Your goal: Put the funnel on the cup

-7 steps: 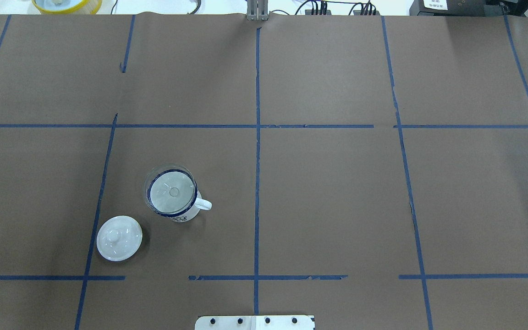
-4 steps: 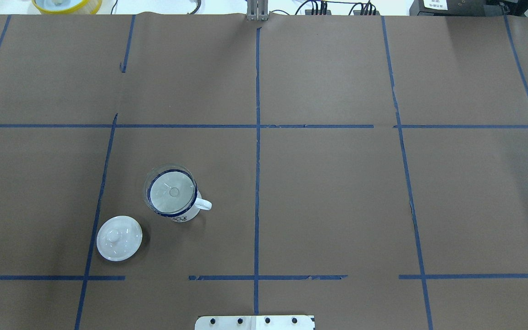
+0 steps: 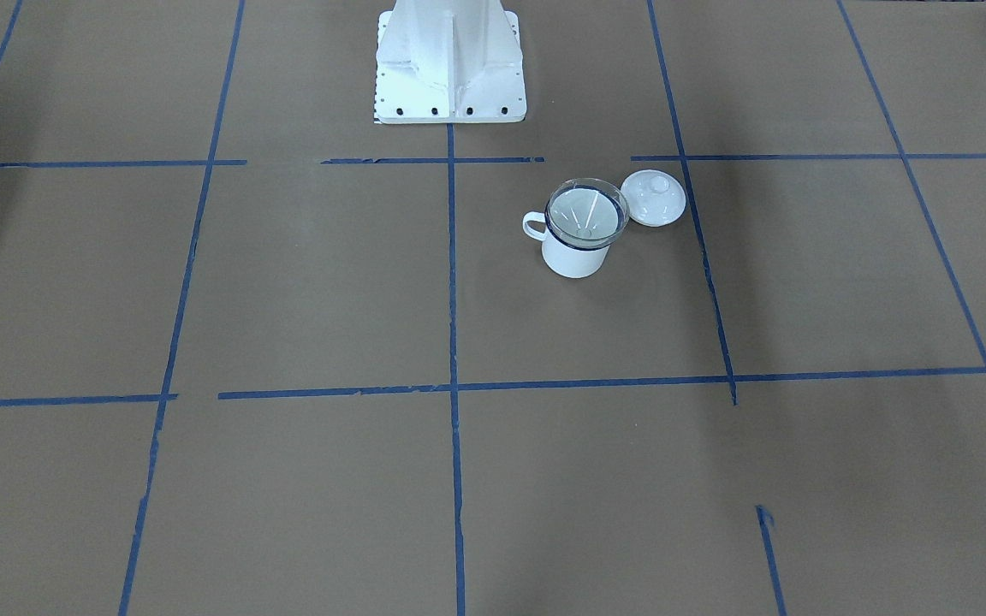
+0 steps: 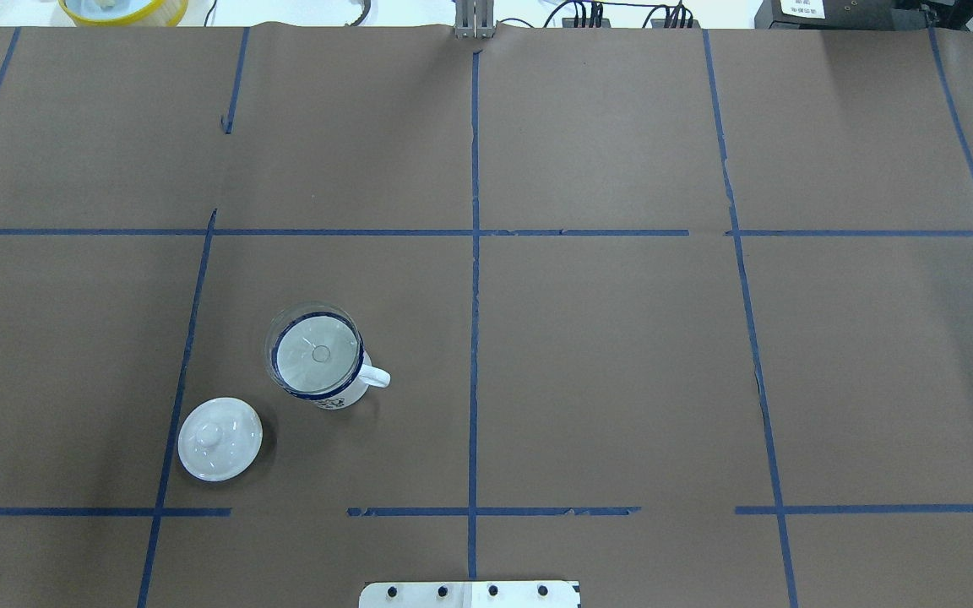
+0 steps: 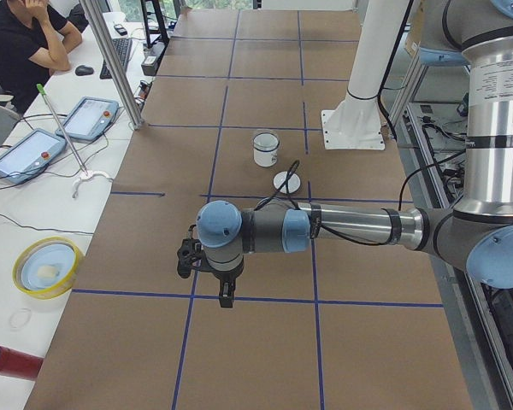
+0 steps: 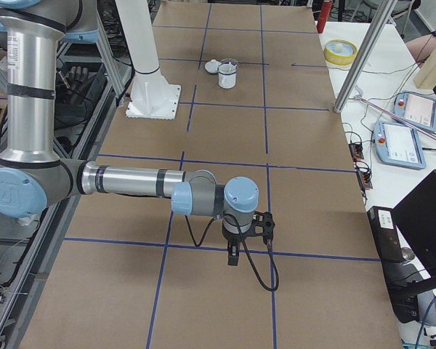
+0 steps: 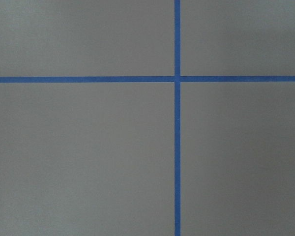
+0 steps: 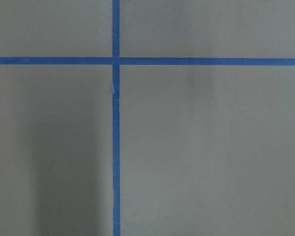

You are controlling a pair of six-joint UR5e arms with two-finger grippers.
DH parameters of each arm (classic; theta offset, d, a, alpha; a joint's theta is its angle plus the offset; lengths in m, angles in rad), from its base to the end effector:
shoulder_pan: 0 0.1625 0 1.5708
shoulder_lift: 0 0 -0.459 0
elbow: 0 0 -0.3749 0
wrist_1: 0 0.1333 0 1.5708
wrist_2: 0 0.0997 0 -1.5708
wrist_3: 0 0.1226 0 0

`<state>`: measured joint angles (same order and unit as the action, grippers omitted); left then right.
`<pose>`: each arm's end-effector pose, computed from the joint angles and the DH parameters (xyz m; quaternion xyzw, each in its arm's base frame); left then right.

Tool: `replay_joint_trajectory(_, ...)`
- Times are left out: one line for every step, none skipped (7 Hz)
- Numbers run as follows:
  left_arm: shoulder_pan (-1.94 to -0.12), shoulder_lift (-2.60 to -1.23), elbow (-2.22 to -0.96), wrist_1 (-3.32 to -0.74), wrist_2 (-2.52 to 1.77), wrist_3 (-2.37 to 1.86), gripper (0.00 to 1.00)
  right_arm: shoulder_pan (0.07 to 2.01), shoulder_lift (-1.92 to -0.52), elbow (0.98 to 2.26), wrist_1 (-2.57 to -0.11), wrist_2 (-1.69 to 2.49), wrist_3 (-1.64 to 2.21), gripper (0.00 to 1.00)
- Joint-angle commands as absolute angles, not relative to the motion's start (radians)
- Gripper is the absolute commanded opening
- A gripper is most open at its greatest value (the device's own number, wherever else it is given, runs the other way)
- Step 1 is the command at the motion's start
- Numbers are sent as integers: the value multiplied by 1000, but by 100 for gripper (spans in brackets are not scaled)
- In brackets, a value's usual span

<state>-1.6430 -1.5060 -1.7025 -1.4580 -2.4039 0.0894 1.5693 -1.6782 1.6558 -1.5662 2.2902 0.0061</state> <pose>-0.0742 -0.4359 0.6824 0.0117 0.4049 -0.0014 0.9143 0.0519 -0.4237 0.7212 -0.0097 -0.3519 0.0053 0.9360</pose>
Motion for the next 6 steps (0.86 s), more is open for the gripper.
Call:
replay_joint_trajectory(-1643, -1502, -1694, -1454, -2396, 95, 100, 1569, -1678, 1657, -1566, 2290, 6, 100)
replay_joint_trajectory(-1643, -1500, -1689, -1456, -2396, 97, 100, 1569, -1678, 1657, -1566, 2290, 6, 100)
replay_joint_trajectory(-1643, -1496, -1689, -1454, -2396, 98, 100, 1569, -1678, 1655, -1566, 2290, 6, 100)
replay_joint_trajectory(-1643, -1494, -1689, -1454, -2396, 98, 100, 1569, -1678, 1655, -1566, 2290, 6, 100)
replay_joint_trajectory(-1643, -1496, -1690, -1453, -2396, 98, 100, 1569, -1678, 1655, -1566, 2290, 6, 100)
replay_joint_trajectory(-1643, -1500, -1690, -1451, -2398, 98, 100, 1569, -1678, 1655, -1566, 2290, 6, 100)
